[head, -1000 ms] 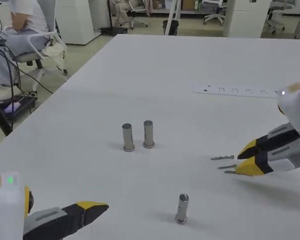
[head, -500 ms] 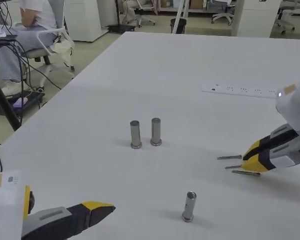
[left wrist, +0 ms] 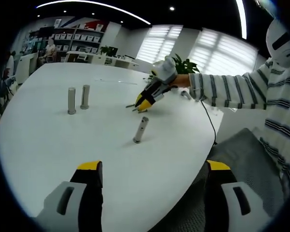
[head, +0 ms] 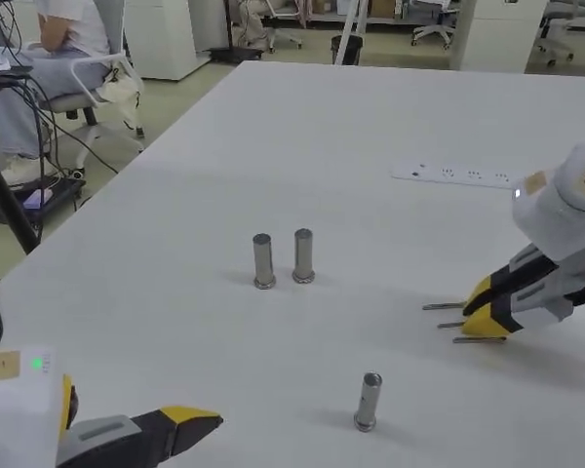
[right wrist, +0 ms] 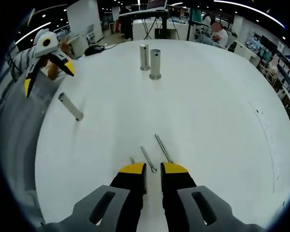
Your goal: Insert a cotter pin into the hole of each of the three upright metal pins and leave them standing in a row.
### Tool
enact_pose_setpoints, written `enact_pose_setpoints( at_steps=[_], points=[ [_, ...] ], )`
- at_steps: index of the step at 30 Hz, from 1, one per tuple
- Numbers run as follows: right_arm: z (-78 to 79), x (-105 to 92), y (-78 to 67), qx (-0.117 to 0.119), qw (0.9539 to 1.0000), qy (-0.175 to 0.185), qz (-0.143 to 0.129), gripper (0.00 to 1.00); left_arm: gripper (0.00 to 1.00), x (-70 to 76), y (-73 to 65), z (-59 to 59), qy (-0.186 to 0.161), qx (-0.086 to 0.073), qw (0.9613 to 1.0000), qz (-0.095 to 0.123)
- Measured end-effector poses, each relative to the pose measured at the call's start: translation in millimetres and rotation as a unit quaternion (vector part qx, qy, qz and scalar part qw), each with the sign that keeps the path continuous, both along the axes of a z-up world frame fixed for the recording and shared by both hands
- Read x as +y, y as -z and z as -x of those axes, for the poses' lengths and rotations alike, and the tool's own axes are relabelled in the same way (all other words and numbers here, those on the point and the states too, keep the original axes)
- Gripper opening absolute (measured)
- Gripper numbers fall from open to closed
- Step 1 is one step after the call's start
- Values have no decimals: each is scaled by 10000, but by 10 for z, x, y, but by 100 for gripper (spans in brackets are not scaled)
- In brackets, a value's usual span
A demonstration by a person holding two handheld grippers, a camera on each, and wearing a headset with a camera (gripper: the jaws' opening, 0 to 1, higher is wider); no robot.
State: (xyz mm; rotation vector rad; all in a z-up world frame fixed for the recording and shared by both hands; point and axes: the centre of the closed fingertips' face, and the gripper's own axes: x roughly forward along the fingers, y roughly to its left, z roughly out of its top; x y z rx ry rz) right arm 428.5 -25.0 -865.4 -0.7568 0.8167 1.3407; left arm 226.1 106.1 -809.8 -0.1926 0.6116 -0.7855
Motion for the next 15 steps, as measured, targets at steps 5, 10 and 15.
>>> enact_pose_setpoints(
  at_steps=[5,10,15],
  points=[
    [16,10,2,-58,10000,-69,35,13,86,-2,22,-11,-14,-26,10000,-7],
    [58,67,6,-178,9996,-239,26,6,86,-1,54,-20,-8,-9,10000,-60],
    [38,55,7,-219,9996,-134,71,5,86,23,52,-61,-59,-51,9999,-90]
  ],
)
